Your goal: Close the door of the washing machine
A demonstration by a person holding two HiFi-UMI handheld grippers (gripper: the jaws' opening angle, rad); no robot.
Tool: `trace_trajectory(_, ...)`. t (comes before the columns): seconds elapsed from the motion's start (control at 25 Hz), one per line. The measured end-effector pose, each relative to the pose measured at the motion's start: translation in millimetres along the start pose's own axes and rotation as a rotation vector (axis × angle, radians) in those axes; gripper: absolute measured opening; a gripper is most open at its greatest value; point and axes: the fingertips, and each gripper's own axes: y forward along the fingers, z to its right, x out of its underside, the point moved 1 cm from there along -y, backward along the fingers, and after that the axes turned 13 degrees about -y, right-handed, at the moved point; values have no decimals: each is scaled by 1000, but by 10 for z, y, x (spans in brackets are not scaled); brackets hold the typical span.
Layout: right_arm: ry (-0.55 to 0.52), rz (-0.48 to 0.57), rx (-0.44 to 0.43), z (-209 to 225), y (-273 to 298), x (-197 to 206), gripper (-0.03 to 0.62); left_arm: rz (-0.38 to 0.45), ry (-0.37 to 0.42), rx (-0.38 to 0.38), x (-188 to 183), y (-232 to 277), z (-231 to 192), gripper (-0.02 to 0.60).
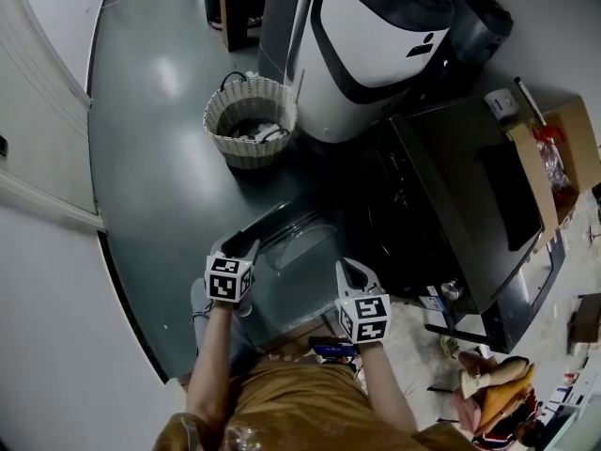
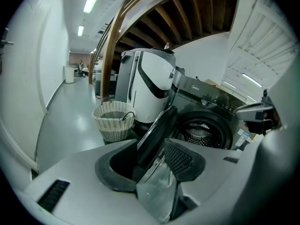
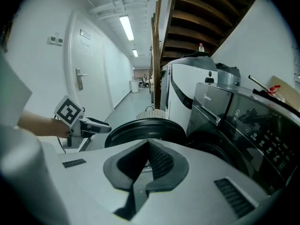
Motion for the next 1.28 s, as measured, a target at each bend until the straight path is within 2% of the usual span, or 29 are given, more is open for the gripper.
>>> trace_trajectory(0.24, 19, -47, 32, 40, -22, 167, 12, -31, 10, 6, 12, 180, -81, 198)
trace_trajectory(0.64, 20, -63, 18, -11, 14, 255, 14, -61, 25, 18, 24, 370, -105, 206)
trace_trajectory(1.04, 19, -64, 3, 16, -16, 295, 12, -110, 6, -18, 78, 439, -137, 202)
trace_trajectory(1.28, 19, -55, -8, 52, -72, 313, 12, -103, -12, -32, 101, 422, -114, 204)
